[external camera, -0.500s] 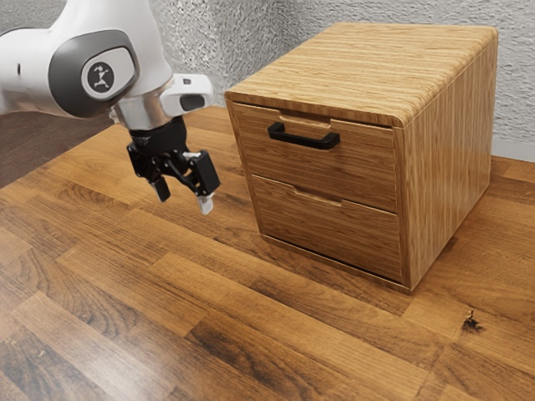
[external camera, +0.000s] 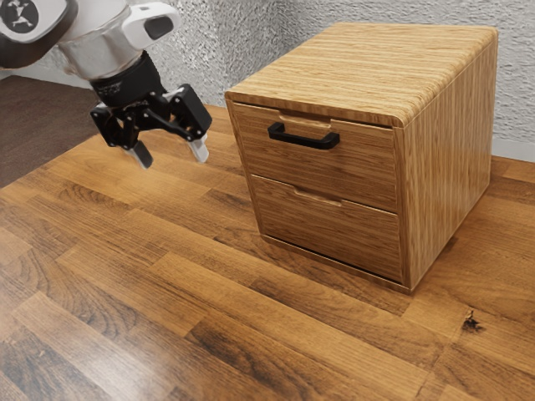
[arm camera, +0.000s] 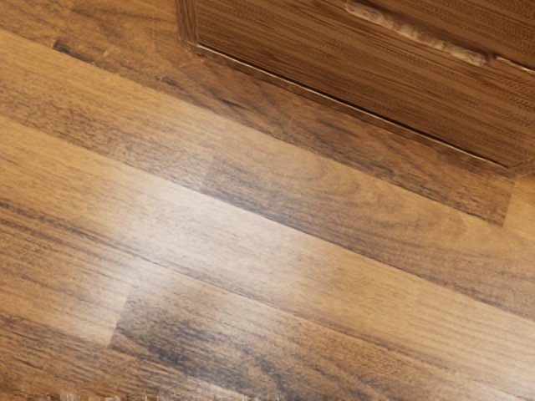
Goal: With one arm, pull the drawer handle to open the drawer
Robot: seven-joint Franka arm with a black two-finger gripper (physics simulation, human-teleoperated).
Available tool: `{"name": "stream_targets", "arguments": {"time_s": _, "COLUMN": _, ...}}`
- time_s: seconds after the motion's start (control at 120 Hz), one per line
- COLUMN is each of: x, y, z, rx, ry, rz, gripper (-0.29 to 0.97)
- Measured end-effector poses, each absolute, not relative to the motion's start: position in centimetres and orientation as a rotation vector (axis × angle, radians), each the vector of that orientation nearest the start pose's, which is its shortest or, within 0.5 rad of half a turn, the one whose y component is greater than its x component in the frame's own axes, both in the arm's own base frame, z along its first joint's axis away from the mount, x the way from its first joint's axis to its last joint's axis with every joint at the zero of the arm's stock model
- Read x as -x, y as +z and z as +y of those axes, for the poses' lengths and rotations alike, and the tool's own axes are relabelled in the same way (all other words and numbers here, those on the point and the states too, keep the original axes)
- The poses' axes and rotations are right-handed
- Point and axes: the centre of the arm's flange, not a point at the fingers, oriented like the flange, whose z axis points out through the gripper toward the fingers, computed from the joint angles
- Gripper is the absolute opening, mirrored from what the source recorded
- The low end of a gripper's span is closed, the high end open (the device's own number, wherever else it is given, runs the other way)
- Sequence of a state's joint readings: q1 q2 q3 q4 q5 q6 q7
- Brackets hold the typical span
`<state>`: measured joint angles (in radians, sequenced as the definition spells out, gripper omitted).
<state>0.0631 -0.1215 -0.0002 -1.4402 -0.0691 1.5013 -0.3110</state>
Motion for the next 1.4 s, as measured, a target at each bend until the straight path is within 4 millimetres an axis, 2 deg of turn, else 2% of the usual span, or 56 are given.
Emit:
{"name": "stream_targets", "arguments": {"time_s": 0.05, "x": -50.5, "y": 74.0, "z": 0.8, "rx": 3.155, "ry": -0.264, "rz": -0.693, "gripper": 0.68}}
{"name": "stream_targets", "arguments": {"time_s": 0.133, "x": -51.9, "y": 72.7, "z": 0.0, "rx": 3.106, "ry": -0.239, "rz": -0.932, "gripper": 0.68}}
{"name": "stream_targets", "arguments": {"time_s": 0.25, "x": -52.2, "y": 72.7, "z": -1.8, "rx": 3.039, "ry": -0.244, "rz": -1.192, "gripper": 0.68}}
{"name": "stream_targets", "arguments": {"time_s": 0.433, "x": -52.1, "y": 73.3, "z": -2.1, "rx": 2.906, "ry": -0.258, "rz": -1.556, "gripper": 0.68}}
{"name": "stream_targets", "arguments": {"time_s": 0.55, "x": -52.8, "y": 72.4, "z": -2.7, "rx": 2.831, "ry": -0.275, "rz": -1.722, "gripper": 0.68}}
{"name": "stream_targets", "arguments": {"time_s": 0.683, "x": -53.5, "y": 71.4, "z": -3.2, "rx": 2.760, "ry": -0.313, "rz": -1.883, "gripper": 0.68}}
{"name": "stream_targets", "arguments": {"time_s": 0.917, "x": -54.1, "y": 70.7, "z": -2.6, "rx": 2.638, "ry": -0.374, "rz": -2.133, "gripper": 0.68}}
{"name": "stream_targets", "arguments": {"time_s": 1.217, "x": -55.6, "y": 70.3, "z": -3.0, "rx": 2.542, "ry": -0.419, "rz": -2.311, "gripper": 0.68}}
{"name": "stream_targets", "arguments": {"time_s": 1.4, "x": -55.9, "y": 70.3, "z": -2.0, "rx": 2.471, "ry": -0.440, "rz": -2.397, "gripper": 0.68}}
